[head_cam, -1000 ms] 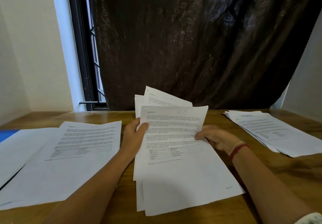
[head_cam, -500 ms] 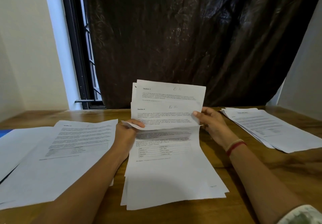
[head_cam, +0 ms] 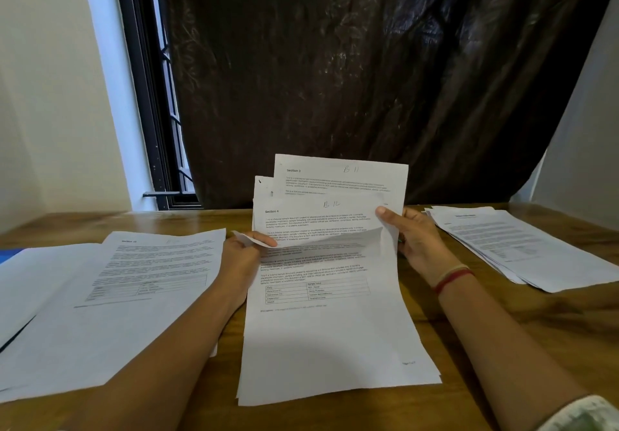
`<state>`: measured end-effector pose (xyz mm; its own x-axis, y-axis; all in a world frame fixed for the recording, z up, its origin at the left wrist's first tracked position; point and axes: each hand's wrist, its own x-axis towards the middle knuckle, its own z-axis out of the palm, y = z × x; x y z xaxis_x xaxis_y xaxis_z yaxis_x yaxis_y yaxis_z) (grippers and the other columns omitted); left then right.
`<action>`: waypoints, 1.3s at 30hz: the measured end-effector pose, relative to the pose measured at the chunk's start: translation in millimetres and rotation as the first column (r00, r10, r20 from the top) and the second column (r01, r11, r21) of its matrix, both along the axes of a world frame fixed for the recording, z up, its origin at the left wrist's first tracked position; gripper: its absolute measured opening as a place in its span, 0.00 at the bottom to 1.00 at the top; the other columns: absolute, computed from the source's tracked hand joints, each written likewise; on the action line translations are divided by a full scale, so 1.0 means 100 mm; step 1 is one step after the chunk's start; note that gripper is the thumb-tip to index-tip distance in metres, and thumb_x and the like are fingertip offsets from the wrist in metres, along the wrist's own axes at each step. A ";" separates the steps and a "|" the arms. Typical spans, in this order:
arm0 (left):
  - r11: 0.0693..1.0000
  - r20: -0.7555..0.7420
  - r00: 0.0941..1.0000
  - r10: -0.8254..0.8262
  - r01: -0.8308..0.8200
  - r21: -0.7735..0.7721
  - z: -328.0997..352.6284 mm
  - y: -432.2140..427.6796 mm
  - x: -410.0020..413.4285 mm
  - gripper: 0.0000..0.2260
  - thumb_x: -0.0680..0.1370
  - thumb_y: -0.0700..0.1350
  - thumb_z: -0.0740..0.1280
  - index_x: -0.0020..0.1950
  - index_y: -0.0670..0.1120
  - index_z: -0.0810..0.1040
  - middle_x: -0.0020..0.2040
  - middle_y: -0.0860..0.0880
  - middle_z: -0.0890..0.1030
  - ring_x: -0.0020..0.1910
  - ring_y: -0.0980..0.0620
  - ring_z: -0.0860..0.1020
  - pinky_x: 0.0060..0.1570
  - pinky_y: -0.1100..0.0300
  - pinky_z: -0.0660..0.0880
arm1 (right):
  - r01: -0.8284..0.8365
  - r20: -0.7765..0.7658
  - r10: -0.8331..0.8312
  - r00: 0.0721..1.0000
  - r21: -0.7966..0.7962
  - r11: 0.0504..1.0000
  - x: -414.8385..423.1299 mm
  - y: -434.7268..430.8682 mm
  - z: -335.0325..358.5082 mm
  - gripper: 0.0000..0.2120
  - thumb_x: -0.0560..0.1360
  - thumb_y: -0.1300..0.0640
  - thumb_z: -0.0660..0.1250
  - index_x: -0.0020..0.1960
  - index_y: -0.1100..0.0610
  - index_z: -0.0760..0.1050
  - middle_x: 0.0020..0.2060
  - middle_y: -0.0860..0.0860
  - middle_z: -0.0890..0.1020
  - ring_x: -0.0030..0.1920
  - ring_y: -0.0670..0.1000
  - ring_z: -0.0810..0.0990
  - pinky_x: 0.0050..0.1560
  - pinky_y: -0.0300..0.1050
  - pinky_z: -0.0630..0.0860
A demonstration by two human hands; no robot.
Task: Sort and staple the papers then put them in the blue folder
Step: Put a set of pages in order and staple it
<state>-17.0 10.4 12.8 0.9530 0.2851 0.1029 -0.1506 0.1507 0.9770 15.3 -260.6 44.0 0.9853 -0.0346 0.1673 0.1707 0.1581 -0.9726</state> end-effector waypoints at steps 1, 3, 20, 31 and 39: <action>1.000 0.001 1.000 -0.009 0.009 -0.006 0.00 0.00 0.00 0.12 0.76 0.34 0.68 0.34 0.45 0.79 0.49 0.43 0.83 0.48 0.40 0.81 0.40 0.53 0.78 | 0.017 -0.004 -0.017 1.000 0.002 1.000 0.00 0.01 0.00 0.14 0.71 0.53 0.74 0.54 0.57 0.79 0.48 0.49 0.86 0.49 0.55 0.84 0.48 0.52 0.81; 1.000 0.003 1.000 -0.019 0.019 -0.011 0.01 -0.01 -0.01 0.10 0.76 0.33 0.68 0.36 0.44 0.79 0.50 0.43 0.83 0.49 0.41 0.81 0.40 0.53 0.78 | 0.044 -0.016 -0.044 0.999 0.031 0.999 0.01 0.01 0.00 0.12 0.71 0.51 0.74 0.52 0.55 0.79 0.47 0.50 0.86 0.47 0.55 0.85 0.51 0.55 0.81; 0.997 -0.046 0.998 0.036 -0.033 0.076 0.06 0.00 -0.06 0.02 0.77 0.38 0.68 0.45 0.44 0.78 0.43 0.46 0.83 0.40 0.48 0.81 0.26 0.65 0.75 | -0.276 -0.175 0.243 0.954 -0.198 0.941 -0.06 -0.22 0.04 0.09 0.78 0.63 0.66 0.56 0.53 0.78 0.49 0.47 0.86 0.50 0.53 0.85 0.51 0.50 0.82; 1.000 -0.030 0.999 0.013 -0.014 -0.025 0.06 0.00 -0.04 0.07 0.76 0.34 0.68 0.40 0.44 0.78 0.46 0.46 0.83 0.44 0.45 0.80 0.36 0.56 0.77 | 0.262 -0.089 -0.274 0.957 -0.131 0.956 0.14 -0.25 -0.02 0.08 0.75 0.61 0.70 0.54 0.55 0.78 0.56 0.54 0.82 0.53 0.59 0.81 0.58 0.60 0.78; 0.974 -0.195 0.977 0.090 -0.045 0.221 0.04 0.00 0.10 0.04 0.77 0.44 0.69 0.47 0.45 0.78 0.42 0.46 0.83 0.37 0.48 0.81 0.36 0.60 0.78 | 0.696 0.250 -0.650 0.718 -0.252 0.672 -0.02 -0.20 0.25 0.14 0.82 0.54 0.59 0.64 0.59 0.73 0.59 0.57 0.78 0.58 0.57 0.76 0.60 0.50 0.73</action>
